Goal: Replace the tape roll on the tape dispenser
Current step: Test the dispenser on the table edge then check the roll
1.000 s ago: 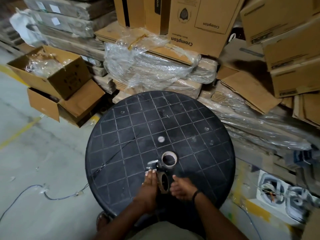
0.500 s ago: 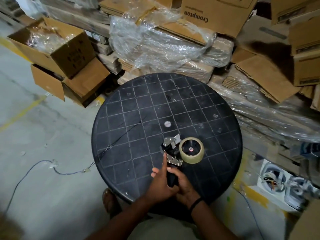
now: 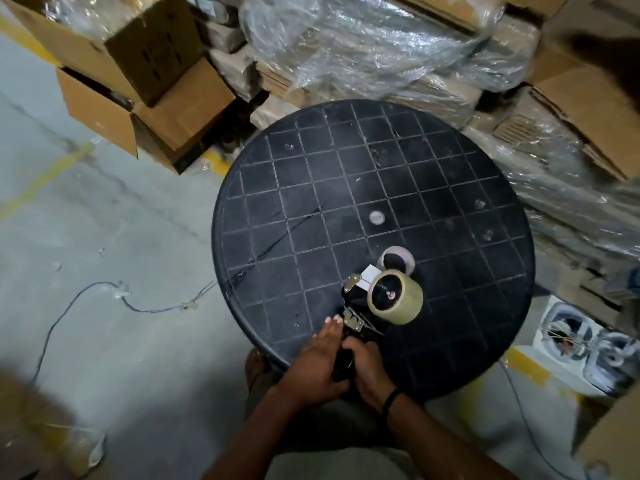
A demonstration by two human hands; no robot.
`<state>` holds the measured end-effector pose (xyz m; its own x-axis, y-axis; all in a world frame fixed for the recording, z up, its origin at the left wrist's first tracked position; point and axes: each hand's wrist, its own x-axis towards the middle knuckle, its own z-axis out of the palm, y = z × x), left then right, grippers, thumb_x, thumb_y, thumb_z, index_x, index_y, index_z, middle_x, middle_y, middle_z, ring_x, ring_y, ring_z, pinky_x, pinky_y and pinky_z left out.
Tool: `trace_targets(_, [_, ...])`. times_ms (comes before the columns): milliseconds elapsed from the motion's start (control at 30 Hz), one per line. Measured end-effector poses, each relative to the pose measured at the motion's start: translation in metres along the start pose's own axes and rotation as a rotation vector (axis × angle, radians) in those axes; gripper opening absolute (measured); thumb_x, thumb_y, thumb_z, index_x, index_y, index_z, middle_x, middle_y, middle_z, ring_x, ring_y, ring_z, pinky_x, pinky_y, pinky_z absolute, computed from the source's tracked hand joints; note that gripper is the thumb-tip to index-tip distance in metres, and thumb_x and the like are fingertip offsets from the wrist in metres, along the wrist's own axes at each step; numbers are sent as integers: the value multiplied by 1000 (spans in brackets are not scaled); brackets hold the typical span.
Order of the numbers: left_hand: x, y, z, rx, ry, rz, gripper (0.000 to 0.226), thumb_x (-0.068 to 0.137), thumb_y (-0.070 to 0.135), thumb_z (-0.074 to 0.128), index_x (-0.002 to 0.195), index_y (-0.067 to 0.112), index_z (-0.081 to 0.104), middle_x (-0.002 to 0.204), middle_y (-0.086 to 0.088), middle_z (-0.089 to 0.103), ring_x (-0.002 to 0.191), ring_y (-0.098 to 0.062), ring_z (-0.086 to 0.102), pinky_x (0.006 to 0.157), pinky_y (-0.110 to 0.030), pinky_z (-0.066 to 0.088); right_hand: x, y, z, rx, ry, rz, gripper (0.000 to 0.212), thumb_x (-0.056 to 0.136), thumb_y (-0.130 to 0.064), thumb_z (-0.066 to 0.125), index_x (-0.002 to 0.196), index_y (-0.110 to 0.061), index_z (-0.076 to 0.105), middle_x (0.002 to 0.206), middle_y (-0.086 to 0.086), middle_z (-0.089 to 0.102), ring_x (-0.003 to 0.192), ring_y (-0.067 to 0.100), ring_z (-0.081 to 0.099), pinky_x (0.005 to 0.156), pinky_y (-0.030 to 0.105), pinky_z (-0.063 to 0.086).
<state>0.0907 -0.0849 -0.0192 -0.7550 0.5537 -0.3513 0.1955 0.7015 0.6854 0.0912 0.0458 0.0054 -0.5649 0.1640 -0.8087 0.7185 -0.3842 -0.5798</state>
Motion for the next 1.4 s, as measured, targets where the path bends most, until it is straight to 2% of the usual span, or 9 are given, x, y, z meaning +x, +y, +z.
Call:
trace_targets(200, [0,-84,-54,345,-300,41,124,76,53,75,155,5,-7,162,-13,-17,151,-29,-11,124,-44,6,22,58,64,-193,268,-43,29,87,-5,66,58,-6,70,56,7,66,59,21,58,55,28,45])
trace_targets(300, [2,-110,-74,522,-412,-14,115,81,34,75,154,3,-9,160,-18,-19,151,-34,-7,123,-46,9,18,76,69,-322,298,11,40,90,-11,66,51,-10,57,48,7,53,50,18,48,46,26,36])
trace_targets(400, [9,-119,-76,594,-481,-37,106,85,21,70,154,2,-8,163,-20,-11,151,-34,-6,122,-45,12,22,80,66,-374,333,47,40,90,-15,69,52,-9,58,48,5,60,51,22,57,52,33,45])
trace_targets(533, [35,-120,-71,638,-442,12,83,97,18,51,154,3,-7,163,-17,-12,151,-31,-9,121,-46,11,41,68,68,-528,372,83,32,84,-27,68,63,-2,71,58,10,69,65,29,71,63,39,57])
trace_targets(767, [54,-112,-59,632,-540,-80,69,104,20,37,155,5,-7,162,-13,-18,151,-30,-10,120,-48,14,31,48,86,-716,430,146,42,90,-33,63,114,2,69,117,21,69,114,37,63,91,35,49])
trace_targets(900, [56,-115,-55,595,-593,-124,83,99,21,52,155,8,-9,159,-8,-26,150,-29,-15,118,-53,16,27,47,83,-708,483,91,34,89,-28,66,110,-1,71,113,22,71,109,39,65,89,39,51])
trace_targets(1033, [51,-116,-50,575,-564,-116,82,101,22,47,154,8,-14,150,-11,-34,149,-32,-19,118,-53,12,24,46,84,-674,522,105,32,88,-31,68,106,-5,72,108,20,73,106,38,67,84,37,53])
trace_targets(1200, [46,-104,-37,564,-494,-134,120,84,51,65,143,18,-33,153,-18,-29,146,-37,-21,115,-61,13,26,51,84,-628,504,146,33,84,-31,67,107,-9,73,107,16,74,104,35,68,83,35,53])
trace_targets(1400, [41,-96,-33,606,-424,-142,101,92,57,48,153,8,-16,159,-25,-20,148,-41,-16,116,-62,15,28,59,80,-620,487,174,35,83,-33,65,109,-10,71,108,16,73,103,37,68,82,35,54])
